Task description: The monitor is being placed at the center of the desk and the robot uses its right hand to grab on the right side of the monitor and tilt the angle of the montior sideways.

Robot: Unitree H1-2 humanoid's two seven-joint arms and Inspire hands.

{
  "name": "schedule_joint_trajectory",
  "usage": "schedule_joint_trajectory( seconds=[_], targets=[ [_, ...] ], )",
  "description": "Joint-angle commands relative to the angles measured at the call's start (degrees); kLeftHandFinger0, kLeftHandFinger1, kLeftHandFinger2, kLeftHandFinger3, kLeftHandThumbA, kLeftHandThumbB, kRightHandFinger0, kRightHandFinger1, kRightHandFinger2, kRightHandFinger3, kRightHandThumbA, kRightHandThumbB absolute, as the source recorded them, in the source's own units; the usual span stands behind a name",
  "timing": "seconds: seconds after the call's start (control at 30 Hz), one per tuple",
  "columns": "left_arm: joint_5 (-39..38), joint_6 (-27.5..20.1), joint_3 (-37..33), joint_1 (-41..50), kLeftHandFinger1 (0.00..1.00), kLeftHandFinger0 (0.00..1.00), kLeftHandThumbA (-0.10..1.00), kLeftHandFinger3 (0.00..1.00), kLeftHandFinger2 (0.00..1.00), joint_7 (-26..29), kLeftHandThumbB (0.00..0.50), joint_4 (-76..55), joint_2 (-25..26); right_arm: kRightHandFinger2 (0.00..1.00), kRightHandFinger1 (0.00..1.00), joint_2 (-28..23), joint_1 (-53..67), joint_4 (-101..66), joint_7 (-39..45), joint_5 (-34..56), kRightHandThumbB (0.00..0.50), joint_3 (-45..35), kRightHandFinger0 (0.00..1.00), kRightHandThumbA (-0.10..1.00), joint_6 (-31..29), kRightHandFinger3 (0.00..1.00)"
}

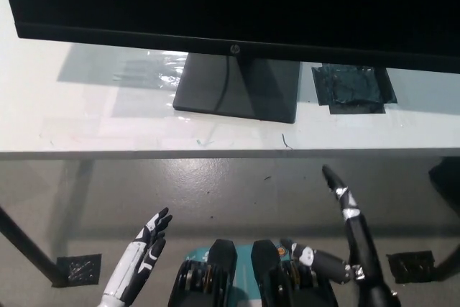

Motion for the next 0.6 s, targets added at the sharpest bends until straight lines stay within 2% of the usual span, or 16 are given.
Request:
schedule_joint_trajectory(
  seconds=[0.0, 0.07, 0.1, 0.2, 0.3, 0.37, 0.4, 0.57],
  targets=[
    [0.4, -3.6, -0.7, -0.9, 1.0, 1.0, 1.0, 1.0, 1.0, 1.5, 0.338, -0.9, 1.1, 1.0, 1.0, 0.7, -2.1, -10.8, 12.9, 34.1, 0.364, -3.5, 1.0, 1.0, -3.0, 1.0],
    [0.3, -3.6, -0.8, -0.9, 1.0, 1.0, 1.0, 1.0, 1.0, 1.5, 0.338, -0.9, 1.1, 1.0, 1.0, 0.8, -2.1, -10.8, 13.3, 34.4, 0.363, -3.8, 1.0, 1.0, -2.8, 1.0],
    [0.8, -3.6, -0.9, -0.9, 1.0, 1.0, 1.0, 1.0, 1.0, 1.8, 0.333, -0.8, 1.1, 1.0, 1.0, 1.8, -4.4, -13.1, 15.5, 45.7, 0.381, -6.7, 1.0, 1.0, 3.4, 1.0],
    [0.6, -3.6, -0.9, -1.0, 1.0, 1.0, 1.0, 1.0, 1.0, 1.6, 0.332, -0.8, 1.0, 1.0, 1.0, 2.2, -6.6, -13.8, 16.1, 51.2, 0.38, -9.2, 1.0, 1.0, 7.5, 1.0],
    [0.6, -3.6, -0.9, -1.0, 1.0, 1.0, 1.0, 1.0, 1.0, 1.6, 0.331, -0.8, 1.1, 1.0, 1.0, 2.3, -6.6, -13.8, 16.6, 51.5, 0.38, -9.6, 1.0, 1.0, 7.9, 1.0],
    [0.3, -3.6, -1.0, -0.9, 1.0, 1.0, 1.0, 1.0, 1.0, 1.3, 0.331, -0.9, 1.0, 1.0, 1.0, 4.4, -10.2, -13.1, 16.0, 60.9, 0.396, -13.7, 1.0, 1.0, 13.7, 1.0],
    [0.2, -3.6, -1.1, -0.9, 1.0, 1.0, 1.0, 1.0, 1.0, 1.3, 0.328, -0.9, 1.0, 1.0, 1.0, 4.7, -10.9, -12.8, 16.0, 62.5, 0.388, -14.5, 1.0, 1.0, 14.8, 1.0],
    [0.6, -3.6, -1.1, -0.7, 1.0, 1.0, 1.0, 1.0, 1.0, 1.5, 0.324, -0.9, 1.3, 1.0, 1.0, 6.1, -12.9, -11.7, 15.9, 66.8, 0.376, -17.1, 1.0, 1.0, 17.5, 1.0]
  ],
)
